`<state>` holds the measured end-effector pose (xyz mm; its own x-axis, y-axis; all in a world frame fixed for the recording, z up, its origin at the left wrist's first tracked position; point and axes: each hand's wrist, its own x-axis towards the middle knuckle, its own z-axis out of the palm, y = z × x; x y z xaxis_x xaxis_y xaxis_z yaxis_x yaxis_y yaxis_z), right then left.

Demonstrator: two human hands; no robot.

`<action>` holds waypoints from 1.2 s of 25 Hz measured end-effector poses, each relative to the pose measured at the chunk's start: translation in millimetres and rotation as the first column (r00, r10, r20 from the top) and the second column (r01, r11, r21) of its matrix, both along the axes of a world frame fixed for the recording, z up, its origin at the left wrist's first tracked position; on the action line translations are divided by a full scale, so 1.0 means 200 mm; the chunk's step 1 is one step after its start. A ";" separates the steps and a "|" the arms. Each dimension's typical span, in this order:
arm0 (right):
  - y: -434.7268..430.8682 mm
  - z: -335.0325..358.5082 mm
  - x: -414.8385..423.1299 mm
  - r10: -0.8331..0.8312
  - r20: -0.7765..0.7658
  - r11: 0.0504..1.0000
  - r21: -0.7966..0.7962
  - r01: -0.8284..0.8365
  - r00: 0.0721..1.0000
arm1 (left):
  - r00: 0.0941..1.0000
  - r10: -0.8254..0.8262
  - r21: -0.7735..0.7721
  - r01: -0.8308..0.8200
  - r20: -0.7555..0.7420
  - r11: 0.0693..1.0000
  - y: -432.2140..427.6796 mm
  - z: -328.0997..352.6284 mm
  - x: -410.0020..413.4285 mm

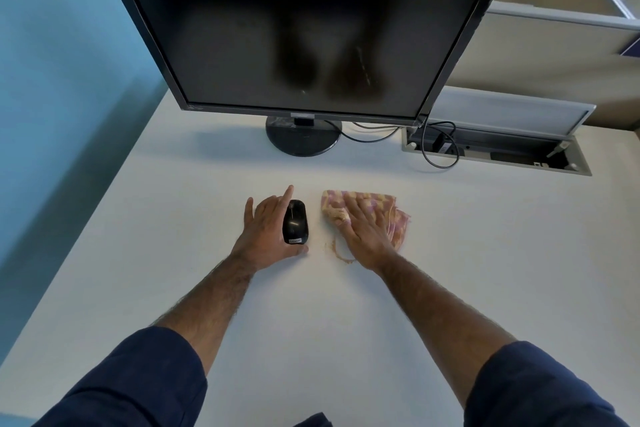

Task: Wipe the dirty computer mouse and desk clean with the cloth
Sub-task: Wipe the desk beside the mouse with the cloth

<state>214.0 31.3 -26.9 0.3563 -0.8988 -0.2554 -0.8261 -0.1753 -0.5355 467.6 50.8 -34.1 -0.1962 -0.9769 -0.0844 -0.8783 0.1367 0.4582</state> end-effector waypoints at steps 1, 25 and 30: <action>0.02 0.00 0.01 0.042 -0.006 0.999 -0.012 -0.042 0.999 | 1.000 0.001 0.001 -0.001 -0.001 1.000 -0.01 0.00 0.01; 0.28 -0.02 0.28 -0.416 -0.353 0.910 -0.161 0.383 0.838 | 0.999 -0.034 -0.049 0.036 0.036 0.998 -0.07 0.03 -0.03; 0.29 -0.06 0.13 -0.247 -0.447 0.964 -0.203 0.172 0.859 | 0.996 -0.056 -0.022 0.058 0.063 0.998 -0.09 0.05 -0.07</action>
<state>240.2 89.2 -38.0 0.0288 -0.9794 -0.1999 -0.9980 -0.0168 -0.0614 454.2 33.0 -24.8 -0.2464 -0.9663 -0.0750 -0.8957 0.1975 0.3984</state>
